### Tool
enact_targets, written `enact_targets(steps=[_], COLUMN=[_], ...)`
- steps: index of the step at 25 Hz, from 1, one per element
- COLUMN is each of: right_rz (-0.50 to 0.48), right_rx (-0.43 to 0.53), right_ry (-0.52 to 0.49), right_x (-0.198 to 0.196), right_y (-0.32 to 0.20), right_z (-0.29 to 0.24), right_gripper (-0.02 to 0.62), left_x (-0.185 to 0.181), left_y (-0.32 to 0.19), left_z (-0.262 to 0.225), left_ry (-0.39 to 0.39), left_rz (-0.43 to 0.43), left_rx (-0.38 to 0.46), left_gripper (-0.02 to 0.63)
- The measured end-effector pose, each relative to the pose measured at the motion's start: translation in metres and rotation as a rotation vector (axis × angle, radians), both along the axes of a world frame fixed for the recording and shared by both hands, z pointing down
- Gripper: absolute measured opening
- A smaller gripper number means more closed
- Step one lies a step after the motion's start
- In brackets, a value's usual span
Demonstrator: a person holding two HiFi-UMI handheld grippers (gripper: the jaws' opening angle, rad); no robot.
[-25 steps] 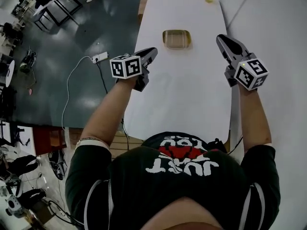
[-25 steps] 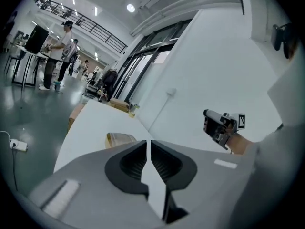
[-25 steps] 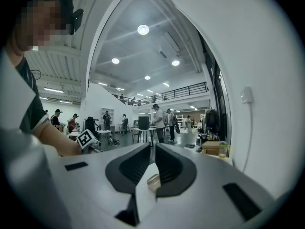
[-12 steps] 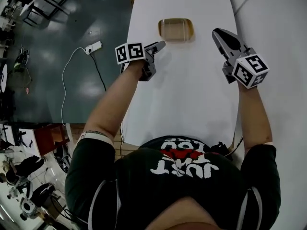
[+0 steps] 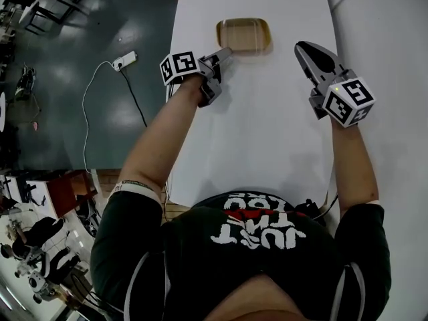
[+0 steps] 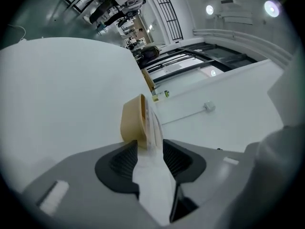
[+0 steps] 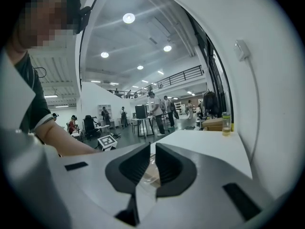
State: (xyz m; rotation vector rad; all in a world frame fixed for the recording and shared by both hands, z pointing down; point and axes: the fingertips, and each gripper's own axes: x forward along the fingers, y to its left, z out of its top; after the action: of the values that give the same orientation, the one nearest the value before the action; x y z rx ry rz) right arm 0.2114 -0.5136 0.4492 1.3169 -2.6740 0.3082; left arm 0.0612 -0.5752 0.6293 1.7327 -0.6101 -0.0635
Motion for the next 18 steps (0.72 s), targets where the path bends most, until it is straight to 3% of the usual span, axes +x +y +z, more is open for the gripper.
enact_targets(steps=[2,5,9,18], right_rz=[0.009,0.02,0.023,0.034], right_rx=[-0.006,-0.013,-0.021,-0.024], right_ry=[-0.001,-0.004,0.003,0.016], right_x=[0.003,0.002,0.0,-0.003], right_y=[0.001,0.0,0.002,-0.01], right_z=[0.004,0.01,0.016,-0.016], right_gripper=[0.008,0.009,0.009,0.008], left_x=[0.001,-0.004,-0.008,-0.011], left_y=[0.001,0.002,0.003,-0.006], left_z=[0.0,0.004,0.003,-0.046], left_ry=[-0.007,-0.023,-0.003,0.128], left_rz=[0.0,-0.022,-0.042,-0.05], left_rx=[0.001,-0.002,0.003,0.022], left_gripper=[0.166,0.063,0.052,0.04])
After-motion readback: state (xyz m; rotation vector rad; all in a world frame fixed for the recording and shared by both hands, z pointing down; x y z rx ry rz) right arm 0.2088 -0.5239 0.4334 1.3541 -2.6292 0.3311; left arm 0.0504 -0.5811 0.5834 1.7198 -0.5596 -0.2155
